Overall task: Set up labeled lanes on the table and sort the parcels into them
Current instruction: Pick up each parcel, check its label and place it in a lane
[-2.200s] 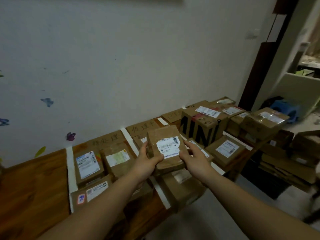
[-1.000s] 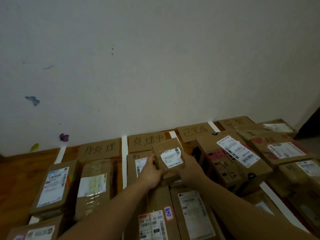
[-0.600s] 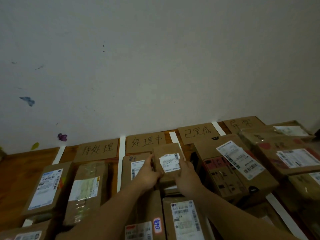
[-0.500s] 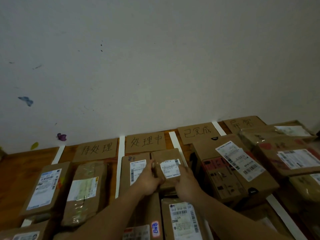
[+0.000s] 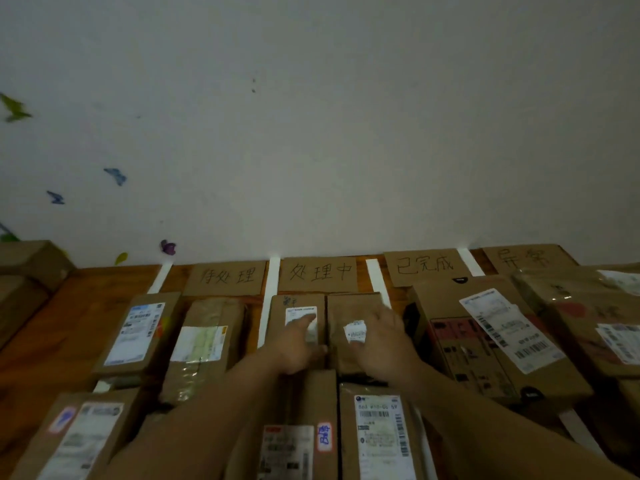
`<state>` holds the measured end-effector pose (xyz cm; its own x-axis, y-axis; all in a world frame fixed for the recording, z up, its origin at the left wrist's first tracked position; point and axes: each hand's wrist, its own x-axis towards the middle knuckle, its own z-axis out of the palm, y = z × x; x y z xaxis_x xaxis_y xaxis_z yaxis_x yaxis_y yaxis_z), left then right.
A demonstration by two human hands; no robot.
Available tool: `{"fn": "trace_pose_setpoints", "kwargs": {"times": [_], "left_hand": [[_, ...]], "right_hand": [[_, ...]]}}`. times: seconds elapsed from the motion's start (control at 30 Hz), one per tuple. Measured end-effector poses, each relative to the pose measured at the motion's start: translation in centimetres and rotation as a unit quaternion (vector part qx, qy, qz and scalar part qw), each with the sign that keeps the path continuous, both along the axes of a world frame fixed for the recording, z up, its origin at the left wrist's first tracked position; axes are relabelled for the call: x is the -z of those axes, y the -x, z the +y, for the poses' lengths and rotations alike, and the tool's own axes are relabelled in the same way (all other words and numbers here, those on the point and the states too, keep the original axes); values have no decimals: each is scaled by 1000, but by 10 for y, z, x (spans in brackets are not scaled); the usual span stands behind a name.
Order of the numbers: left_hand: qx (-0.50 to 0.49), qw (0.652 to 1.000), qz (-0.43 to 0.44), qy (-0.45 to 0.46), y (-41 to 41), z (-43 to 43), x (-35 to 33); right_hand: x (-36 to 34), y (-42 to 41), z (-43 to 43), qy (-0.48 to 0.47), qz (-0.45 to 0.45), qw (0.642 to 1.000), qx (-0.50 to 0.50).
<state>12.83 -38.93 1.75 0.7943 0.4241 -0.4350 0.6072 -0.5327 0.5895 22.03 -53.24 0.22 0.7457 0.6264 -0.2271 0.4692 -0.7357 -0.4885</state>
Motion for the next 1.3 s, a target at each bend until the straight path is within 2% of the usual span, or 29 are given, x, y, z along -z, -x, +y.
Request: {"fn": "trace_pose_setpoints", "kwargs": {"times": [0.13,0.3,0.47,0.67,0.83,1.03,1.3], "left_hand": [[-26,997,-34,-58,56,38,-32],[-99,987,-36,-123,165,101,-61],[-153,977,-85,-123,300,154,-86],[-276,955,-57,-94,463,220,-98],[-331,938,-58,-82,561,273,-107],[-391,916,-57,-66,614,342,-104],[-425,900,-55,-77,617,474,-109]], "right_hand": [[-31,25,37,-10,-14,996,-84],[-62,95,102,-12,-24,984,-174],[-73,193,178,-1,-48,974,-221],[-84,313,263,15,-50,963,-266],[-90,382,328,31,-58,947,-314],[-98,426,420,17,-53,937,-345],[-101,440,562,-85,12,932,-352]]}}
